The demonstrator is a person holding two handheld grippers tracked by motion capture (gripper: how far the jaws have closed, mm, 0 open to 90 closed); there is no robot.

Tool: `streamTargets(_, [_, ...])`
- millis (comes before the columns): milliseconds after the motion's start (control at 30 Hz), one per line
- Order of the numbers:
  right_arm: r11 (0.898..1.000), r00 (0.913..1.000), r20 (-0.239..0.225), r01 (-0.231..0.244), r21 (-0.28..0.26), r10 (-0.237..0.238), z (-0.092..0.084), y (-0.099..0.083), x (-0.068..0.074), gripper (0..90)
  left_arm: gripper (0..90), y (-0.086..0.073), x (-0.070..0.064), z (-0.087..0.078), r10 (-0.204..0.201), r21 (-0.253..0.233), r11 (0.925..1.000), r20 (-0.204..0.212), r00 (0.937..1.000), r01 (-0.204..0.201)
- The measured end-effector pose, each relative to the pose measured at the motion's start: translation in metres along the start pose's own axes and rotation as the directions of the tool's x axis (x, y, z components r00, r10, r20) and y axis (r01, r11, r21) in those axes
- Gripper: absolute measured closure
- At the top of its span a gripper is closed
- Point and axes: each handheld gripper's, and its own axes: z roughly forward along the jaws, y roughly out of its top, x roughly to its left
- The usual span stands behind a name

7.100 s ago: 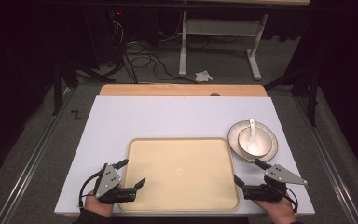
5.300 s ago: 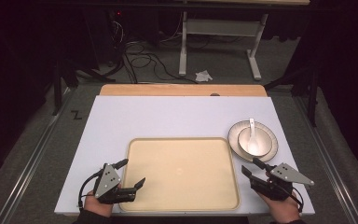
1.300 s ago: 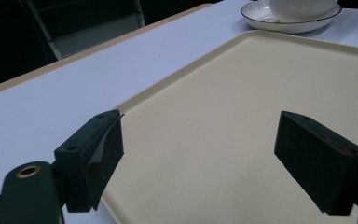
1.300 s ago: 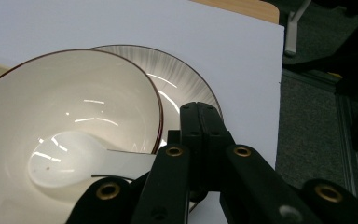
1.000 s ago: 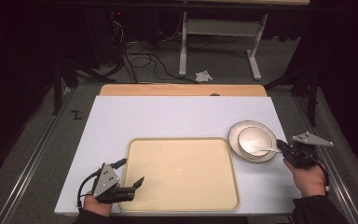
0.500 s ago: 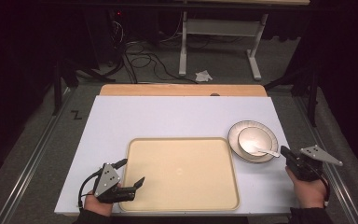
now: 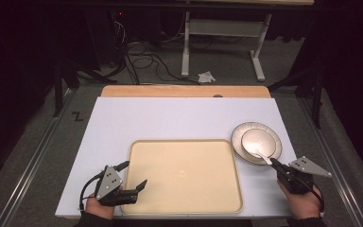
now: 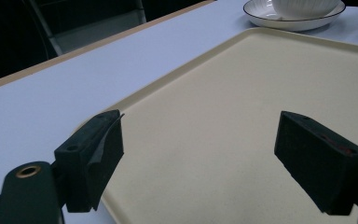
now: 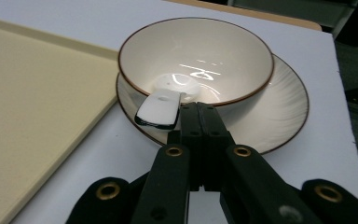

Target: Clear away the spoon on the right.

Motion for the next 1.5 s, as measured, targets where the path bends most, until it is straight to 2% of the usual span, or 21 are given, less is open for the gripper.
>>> streamTargets(67, [1.0,0.9997,-0.005,0.023,0.006,-0.023,0.002,0.0,0.006,90.0,15.9,0.0,-0.001,0.0,0.002,-0.001,1.0,0.005,1.0,-0.002])
streamTargets(200, [1.0,0.9999,0.014,0.002,-0.009,-0.002,-0.001,0.002,0.002,89.6,15.9,0.0,-0.001,0.0,0.005,0.001,1.0,0.008,1.0,-0.005])
streamTargets(233, [0.999,0.9995,0.025,-0.021,-0.028,0.021,-0.004,0.007,0.001,85.1,15.9,0.0,-0.001,0.001,0.006,0.005,1.0,0.008,1.0,-0.006])
streamTargets(333, [0.998,0.9993,0.03,-0.02,-0.059,0.022,-0.007,0.013,0.002,83.2,15.9,0.0,-0.001,0.002,0.005,0.007,1.0,0.009,0.9999,-0.005])
streamTargets(400, [0.994,0.9989,0.019,-0.039,-0.103,0.042,-0.01,0.022,0.006,77.0,15.9,0.001,-0.001,0.002,0.008,0.005,1.0,0.011,0.9999,-0.008])
streamTargets(433, [0.992,0.9984,0.012,-0.053,-0.116,0.055,-0.011,0.024,0.008,72.5,15.9,0.001,-0.001,0.001,0.01,0.004,0.9999,0.011,0.9999,-0.01])
streamTargets(500, [0.99,0.9978,0.001,-0.066,-0.126,0.067,-0.011,0.025,0.009,70.0,15.9,0.0,-0.001,0.001,0.01,0.004,0.9999,0.011,0.9999,-0.01])
streamTargets(633, [0.981,0.987,-0.069,-0.153,-0.12,0.145,-0.005,0.024,0.014,56.7,15.9,0.0,-0.001,0.002,0.009,0.006,0.9999,0.013,0.9999,-0.009])
streamTargets(667, [0.981,0.987,-0.069,-0.153,-0.12,0.145,-0.005,0.024,0.014,56.7,15.9,0.0,-0.001,0.002,0.009,0.006,0.9999,0.013,0.9999,-0.009])
streamTargets(700, [0.974,0.9814,-0.052,-0.19,-0.124,0.185,-0.004,0.021,0.015,49.4,15.9,0.001,-0.001,0.001,0.013,0.006,0.9999,0.012,0.9998,-0.013])
streamTargets(867, [0.966,0.975,-0.043,-0.222,-0.136,0.218,-0.004,0.015,0.014,49.0,15.9,0.0,-0.001,0.002,0.012,0.008,0.9999,0.011,0.9999,-0.012])
streamTargets(900, [0.959,0.9667,-0.068,-0.254,-0.129,0.247,-0.002,0.011,0.011,50.4,15.9,0.001,-0.002,0.002,0.016,0.011,0.9998,0.012,0.9998,-0.016])
streamTargets(933, [0.959,0.9667,-0.068,-0.254,-0.129,0.247,-0.002,0.011,0.011,50.4,15.9,0.001,-0.002,0.002,0.016,0.011,0.9998,0.012,0.9998,-0.016])
streamTargets(1033, [0.937,0.9421,-0.106,-0.33,-0.119,0.318,0.001,0.005,0.007,51.7,15.9,0.001,-0.002,0.002,0.02,0.01,0.9997,0.012,0.9997,-0.02])
streamTargets(1067, [0.937,0.9421,-0.106,-0.33,-0.119,0.318,0.001,0.005,0.007,51.7,15.9,0.001,-0.002,0.002,0.02,0.01,0.9997,0.012,0.9997,-0.02])
streamTargets(1167, [0.923,0.9265,-0.122,-0.369,-0.111,0.356,0.002,0.003,0.004,55.3,15.9,0.001,-0.002,0.002,0.019,0.011,0.9998,0.011,0.9998,-0.019])
streamTargets(1200, [0.923,0.9265,-0.122,-0.369,-0.111,0.356,0.002,0.003,0.004,55.3,15.9,0.001,-0.002,0.002,0.019,0.011,0.9998,0.011,0.9998,-0.019])
streamTargets(1233, [0.907,0.9079,-0.145,-0.409,-0.099,0.393,0.002,0.001,0.002,56.5,15.9,0.001,-0.002,0.002,0.02,0.011,0.9997,0.013,0.9997,-0.02])
streamTargets(1267, [0.897,0.8953,-0.159,-0.433,-0.091,0.416,0.002,0.0,0.001,57.0,15.9,0.001,-0.002,0.002,0.021,0.012,0.9997,0.014,0.9997,-0.021])
streamTargets(1400, [0.877,0.8718,-0.177,-0.474,-0.074,0.457,0.004,-0.003,-0.002,60.5,15.9,0.001,-0.002,0.003,0.023,0.014,0.9996,0.015,0.9996,-0.023])
streamTargets(1500, [0.874,0.8618,-0.2,-0.484,-0.049,0.466,0.007,-0.003,-0.002,62.4,15.9,0.001,-0.003,0.003,0.024,0.015,0.9996,0.016,0.9996,-0.025])
